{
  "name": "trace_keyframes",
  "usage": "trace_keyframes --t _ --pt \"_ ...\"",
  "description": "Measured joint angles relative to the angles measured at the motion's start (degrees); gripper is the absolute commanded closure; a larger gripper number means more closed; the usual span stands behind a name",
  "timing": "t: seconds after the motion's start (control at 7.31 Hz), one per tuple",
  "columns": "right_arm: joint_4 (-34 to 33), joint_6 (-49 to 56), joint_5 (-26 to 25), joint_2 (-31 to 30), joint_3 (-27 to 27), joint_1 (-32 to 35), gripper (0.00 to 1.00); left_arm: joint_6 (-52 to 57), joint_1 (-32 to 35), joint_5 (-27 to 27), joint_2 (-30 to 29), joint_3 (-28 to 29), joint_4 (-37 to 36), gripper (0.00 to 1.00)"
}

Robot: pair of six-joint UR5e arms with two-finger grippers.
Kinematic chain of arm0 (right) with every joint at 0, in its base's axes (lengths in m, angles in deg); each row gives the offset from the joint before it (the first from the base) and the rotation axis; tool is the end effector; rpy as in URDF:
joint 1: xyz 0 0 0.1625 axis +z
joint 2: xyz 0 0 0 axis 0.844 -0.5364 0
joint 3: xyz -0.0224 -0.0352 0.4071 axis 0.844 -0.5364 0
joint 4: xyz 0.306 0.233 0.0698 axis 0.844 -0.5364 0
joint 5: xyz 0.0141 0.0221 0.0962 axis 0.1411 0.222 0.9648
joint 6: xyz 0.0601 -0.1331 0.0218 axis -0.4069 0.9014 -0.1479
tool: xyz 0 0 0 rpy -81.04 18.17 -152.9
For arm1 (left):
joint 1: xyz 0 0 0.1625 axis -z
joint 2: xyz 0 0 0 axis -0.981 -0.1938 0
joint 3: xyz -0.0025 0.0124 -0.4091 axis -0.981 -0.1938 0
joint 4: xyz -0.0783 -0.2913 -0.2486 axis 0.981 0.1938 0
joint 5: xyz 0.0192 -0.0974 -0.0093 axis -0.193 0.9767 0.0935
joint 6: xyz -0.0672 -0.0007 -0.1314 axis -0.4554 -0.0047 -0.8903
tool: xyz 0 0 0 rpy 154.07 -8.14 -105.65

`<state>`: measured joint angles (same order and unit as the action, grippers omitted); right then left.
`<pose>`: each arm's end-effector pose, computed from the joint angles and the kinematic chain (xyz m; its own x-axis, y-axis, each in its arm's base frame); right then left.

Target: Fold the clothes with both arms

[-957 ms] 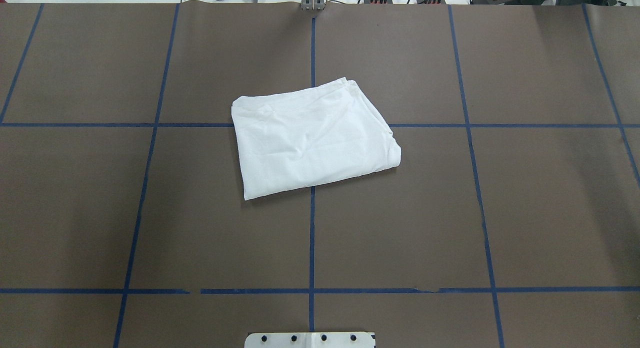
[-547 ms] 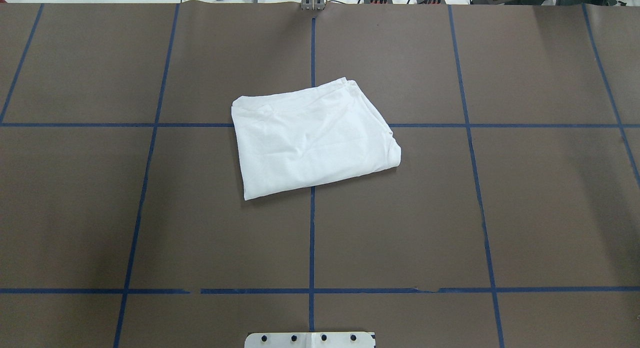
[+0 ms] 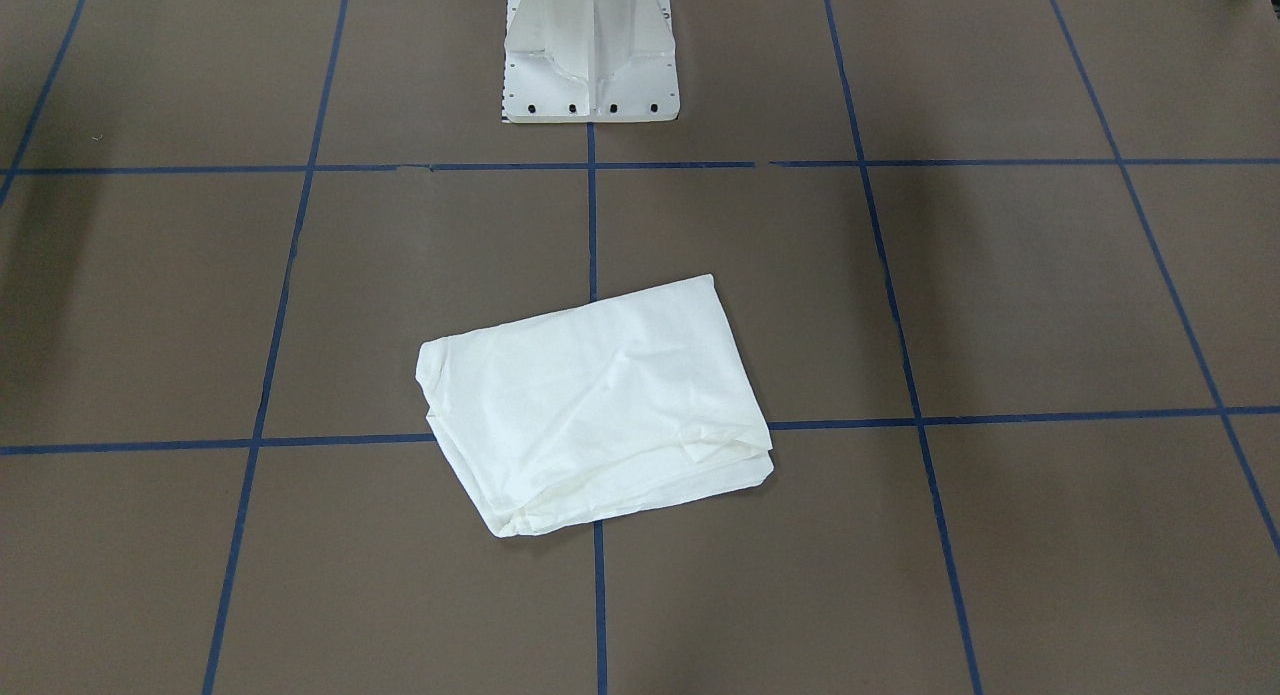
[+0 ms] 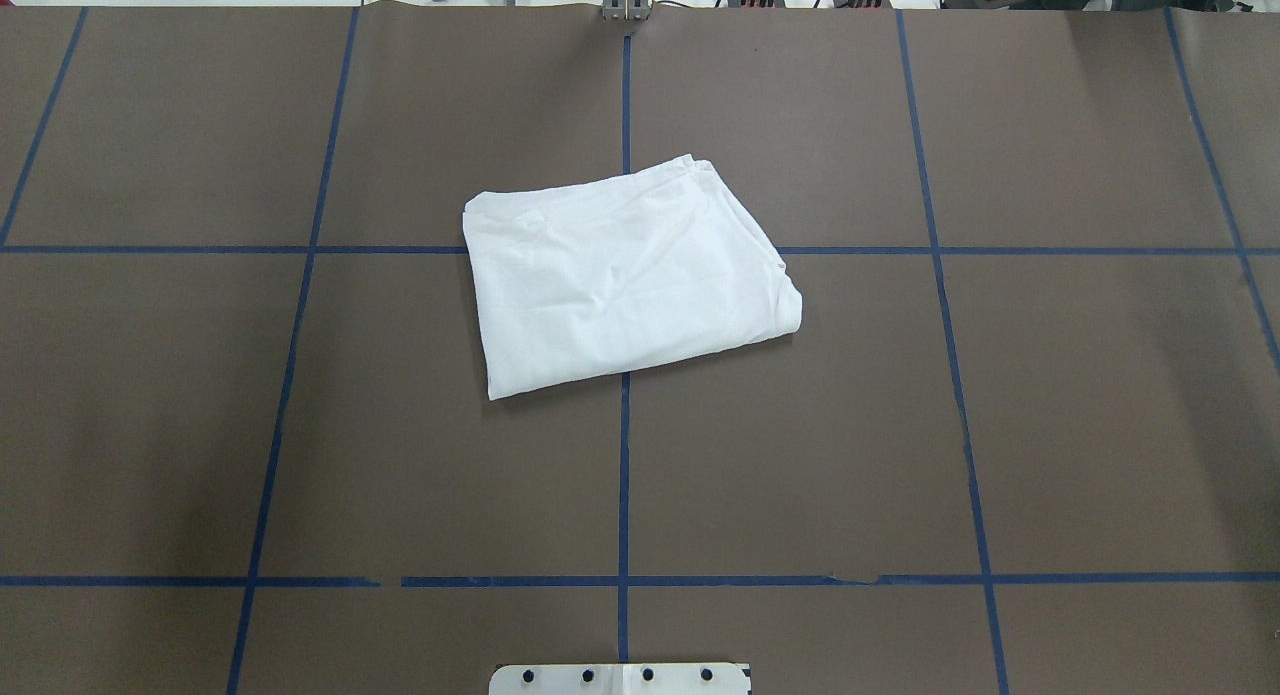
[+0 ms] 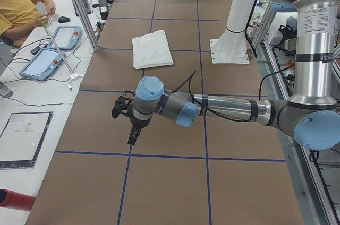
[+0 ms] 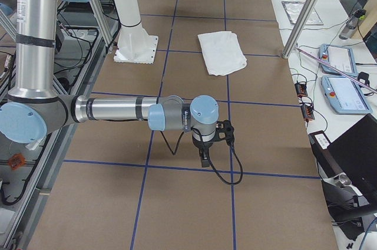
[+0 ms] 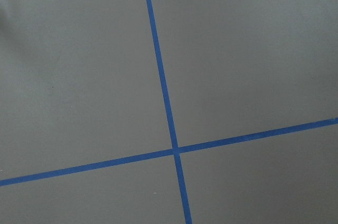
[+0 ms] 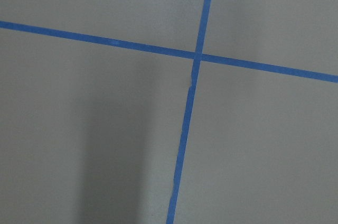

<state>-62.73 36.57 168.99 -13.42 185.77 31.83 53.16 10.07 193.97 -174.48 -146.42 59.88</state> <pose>0.0248 -0.4206 0.6439 0.7051 -0.1562 0.6917 0.0783 0.9866 0.1431 -0.0281 -0.4796 0.6054 0.7507 0.1917 -0.6322 0.0729 0.9271 0.3676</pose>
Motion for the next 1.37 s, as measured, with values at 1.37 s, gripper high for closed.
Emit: trace_keyframes --t 1.37 --pt "0.2 0.6 0.1 -1.3 1.3 1.0 0.00 0.0 -0.1 0.1 -3.1 1.5 2.1 0.00"
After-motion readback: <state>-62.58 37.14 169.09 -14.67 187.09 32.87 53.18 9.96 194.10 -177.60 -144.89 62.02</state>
